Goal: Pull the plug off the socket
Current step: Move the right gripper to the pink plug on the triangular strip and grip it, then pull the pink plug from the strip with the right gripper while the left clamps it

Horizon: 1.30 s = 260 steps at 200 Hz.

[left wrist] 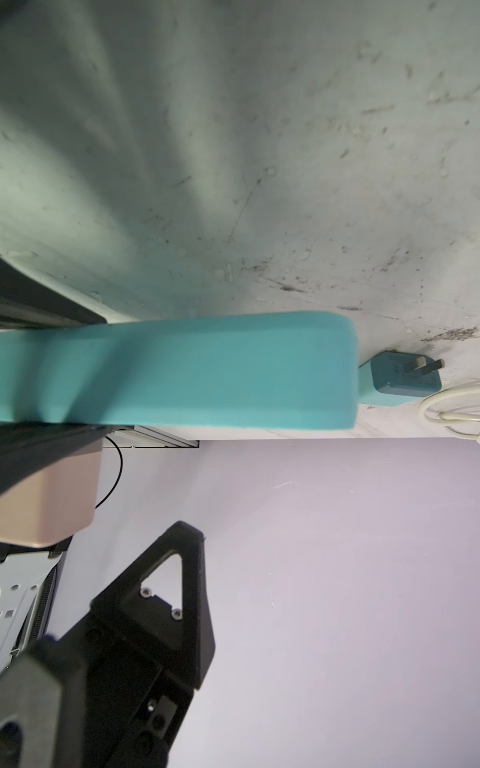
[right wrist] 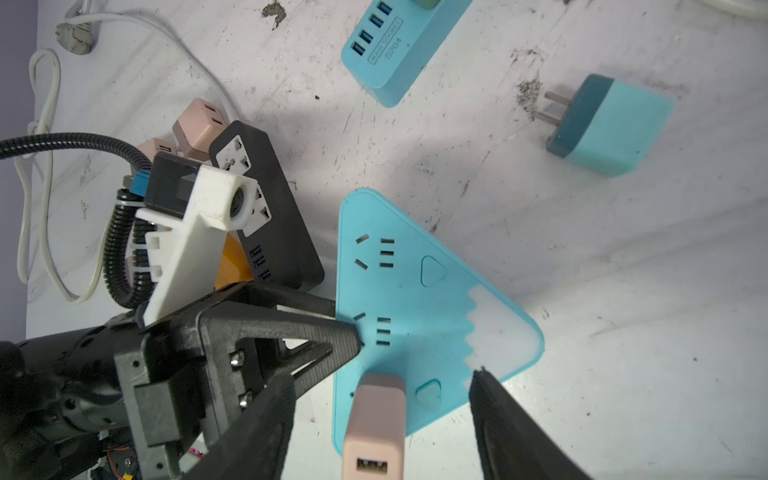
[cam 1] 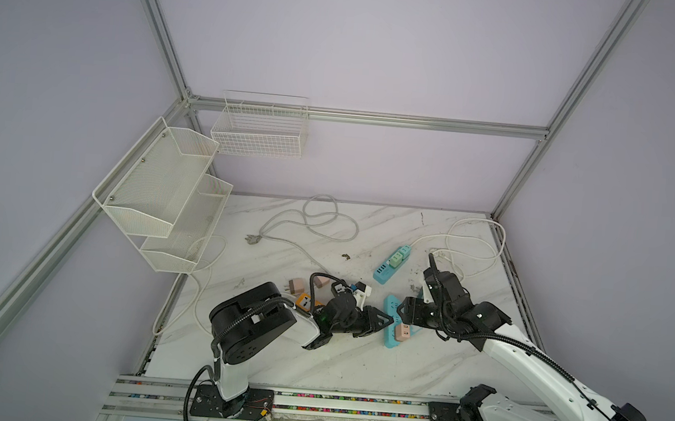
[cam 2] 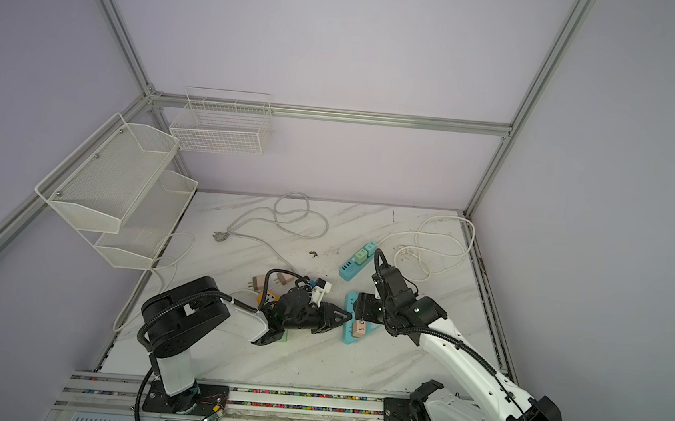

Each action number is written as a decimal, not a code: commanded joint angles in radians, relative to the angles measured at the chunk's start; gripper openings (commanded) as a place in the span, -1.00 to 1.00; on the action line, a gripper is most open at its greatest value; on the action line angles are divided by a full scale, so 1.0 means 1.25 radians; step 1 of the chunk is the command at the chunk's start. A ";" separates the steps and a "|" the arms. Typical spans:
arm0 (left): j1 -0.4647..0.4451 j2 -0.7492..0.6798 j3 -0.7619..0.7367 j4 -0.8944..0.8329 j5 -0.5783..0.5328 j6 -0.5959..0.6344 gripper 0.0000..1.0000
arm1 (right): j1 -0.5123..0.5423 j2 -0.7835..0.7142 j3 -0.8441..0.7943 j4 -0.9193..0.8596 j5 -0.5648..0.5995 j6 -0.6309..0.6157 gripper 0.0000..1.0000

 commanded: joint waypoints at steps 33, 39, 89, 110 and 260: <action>0.012 -0.012 0.022 -0.115 -0.020 0.040 -1.00 | 0.089 0.001 -0.040 -0.048 0.042 0.079 0.38; 0.012 -0.012 0.023 -0.115 -0.020 0.040 -1.00 | 0.096 0.005 -0.041 -0.043 0.045 0.082 0.37; 0.014 -0.009 0.027 -0.114 -0.019 0.039 -1.00 | 0.143 0.051 -0.067 -0.004 0.050 0.106 0.16; 0.015 -0.007 0.030 -0.114 -0.017 0.038 -1.00 | 0.150 0.063 -0.067 -0.002 0.063 0.109 0.07; 0.016 -0.003 0.013 -0.090 -0.015 0.031 -1.00 | 0.151 0.112 -0.031 -0.018 0.116 0.097 -0.56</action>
